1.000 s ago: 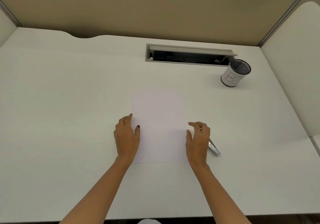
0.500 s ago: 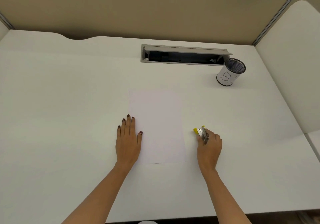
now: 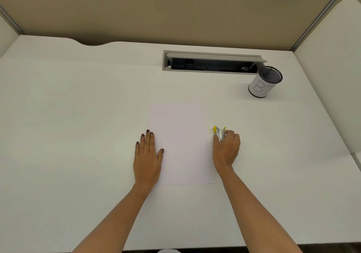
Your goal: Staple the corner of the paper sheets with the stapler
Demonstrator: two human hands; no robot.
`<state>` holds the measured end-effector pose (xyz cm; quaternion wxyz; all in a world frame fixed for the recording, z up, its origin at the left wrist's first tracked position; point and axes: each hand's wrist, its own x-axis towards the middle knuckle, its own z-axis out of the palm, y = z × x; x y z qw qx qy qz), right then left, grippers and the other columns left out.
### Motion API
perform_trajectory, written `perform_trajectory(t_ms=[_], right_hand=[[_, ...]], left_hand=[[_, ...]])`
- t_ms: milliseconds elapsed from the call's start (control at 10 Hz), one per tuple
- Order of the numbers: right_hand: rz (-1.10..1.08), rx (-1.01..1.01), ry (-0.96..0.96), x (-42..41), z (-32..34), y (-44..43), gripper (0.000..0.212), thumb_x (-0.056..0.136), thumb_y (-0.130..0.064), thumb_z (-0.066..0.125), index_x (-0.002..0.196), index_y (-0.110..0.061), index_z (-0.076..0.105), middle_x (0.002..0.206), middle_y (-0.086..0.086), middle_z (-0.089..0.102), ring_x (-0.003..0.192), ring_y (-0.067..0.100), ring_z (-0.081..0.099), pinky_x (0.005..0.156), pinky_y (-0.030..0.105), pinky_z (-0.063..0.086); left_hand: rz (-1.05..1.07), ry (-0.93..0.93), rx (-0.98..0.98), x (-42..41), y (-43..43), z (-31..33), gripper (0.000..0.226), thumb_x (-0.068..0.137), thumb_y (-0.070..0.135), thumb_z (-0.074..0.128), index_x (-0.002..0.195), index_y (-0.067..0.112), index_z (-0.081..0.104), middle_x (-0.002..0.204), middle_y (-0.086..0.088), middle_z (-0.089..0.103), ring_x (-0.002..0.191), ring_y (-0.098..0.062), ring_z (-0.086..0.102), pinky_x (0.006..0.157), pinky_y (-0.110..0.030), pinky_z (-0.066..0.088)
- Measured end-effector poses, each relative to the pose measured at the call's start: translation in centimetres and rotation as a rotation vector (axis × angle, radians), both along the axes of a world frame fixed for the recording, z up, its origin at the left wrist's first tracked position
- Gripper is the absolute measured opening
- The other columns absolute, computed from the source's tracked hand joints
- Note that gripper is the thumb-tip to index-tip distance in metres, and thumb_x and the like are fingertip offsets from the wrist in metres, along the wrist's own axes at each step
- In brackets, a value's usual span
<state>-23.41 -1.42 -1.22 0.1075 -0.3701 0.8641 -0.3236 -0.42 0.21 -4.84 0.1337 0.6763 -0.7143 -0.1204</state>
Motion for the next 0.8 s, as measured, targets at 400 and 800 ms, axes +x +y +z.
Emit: perform_trajectory(t_ms=[400,800], right_hand=[[0.059,-0.097,0.196,0.6,-0.6,1.3,0.042,0.086,-0.02,0.064,0.122,-0.002,0.052,0.114,0.016,0.056,0.102,0.034,0.054,0.084,0.043,0.05],[0.451,-0.283,0.422,4.2,4.2,-2.9,0.057,0.099,-0.027,0.038,0.149,-0.003,0.024,0.158,0.013,0.024,0.149,0.024,0.016,0.122,0.039,0.019]], left_hand=[[0.031,0.142,-0.032,0.0,0.1,0.0,0.065,0.096,0.042,0.018,0.153,0.009,0.018,0.161,-0.003,0.015,0.149,-0.018,0.015,0.121,-0.035,0.01],[0.007,0.076,-0.311,-2.3,-6.0,7.1,0.065,0.099,0.035,0.031,0.154,0.011,0.008,0.164,-0.007,0.004,0.15,-0.022,0.0,0.122,-0.037,0.003]])
